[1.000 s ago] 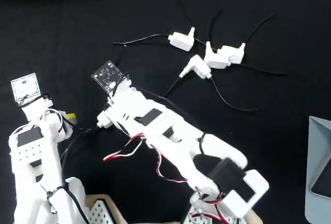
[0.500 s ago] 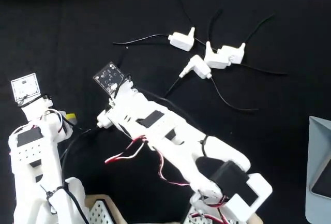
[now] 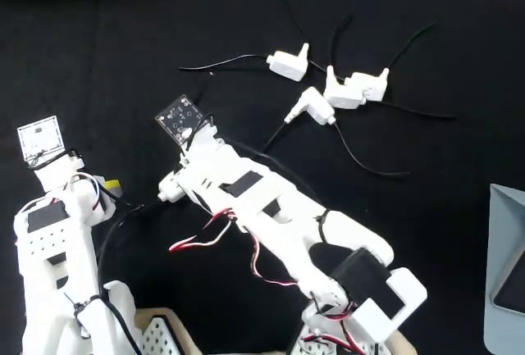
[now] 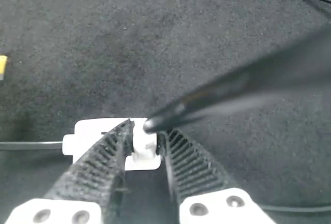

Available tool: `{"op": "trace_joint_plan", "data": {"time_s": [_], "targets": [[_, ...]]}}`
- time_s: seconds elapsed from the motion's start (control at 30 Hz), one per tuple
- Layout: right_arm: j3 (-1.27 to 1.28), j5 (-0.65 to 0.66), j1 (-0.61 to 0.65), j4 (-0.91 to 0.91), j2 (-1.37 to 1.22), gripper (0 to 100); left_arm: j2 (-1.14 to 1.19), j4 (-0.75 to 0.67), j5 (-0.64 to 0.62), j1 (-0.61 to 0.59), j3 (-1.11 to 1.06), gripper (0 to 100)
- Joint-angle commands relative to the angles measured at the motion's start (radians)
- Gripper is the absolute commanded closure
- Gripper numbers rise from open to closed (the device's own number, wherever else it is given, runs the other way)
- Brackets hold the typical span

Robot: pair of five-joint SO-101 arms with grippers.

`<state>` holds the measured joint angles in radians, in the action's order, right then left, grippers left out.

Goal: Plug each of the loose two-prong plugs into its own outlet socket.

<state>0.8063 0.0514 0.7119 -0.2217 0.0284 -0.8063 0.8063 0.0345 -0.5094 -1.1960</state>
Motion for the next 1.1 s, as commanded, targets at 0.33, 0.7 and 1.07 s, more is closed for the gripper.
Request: {"op": "trace_joint_plan", "data": {"time_s": [0.33, 0.7, 1.07], "targets": [[-0.013, -0.055, 0.028, -0.049, -0.058, 98.7, -0.02, -0.009, -0.005, -0.013, 0.005, 72], [-0.03, -0.009, 0.028, -0.08, -0.073, 98.7, -0.02, -0.011, -0.005, -0.013, 0.004, 72], [-0.031, 0.064, -0.192, -0.048, 0.182, 98.6, -0.029, -0.017, -0.005, -0.013, -0.01, 72]]}}
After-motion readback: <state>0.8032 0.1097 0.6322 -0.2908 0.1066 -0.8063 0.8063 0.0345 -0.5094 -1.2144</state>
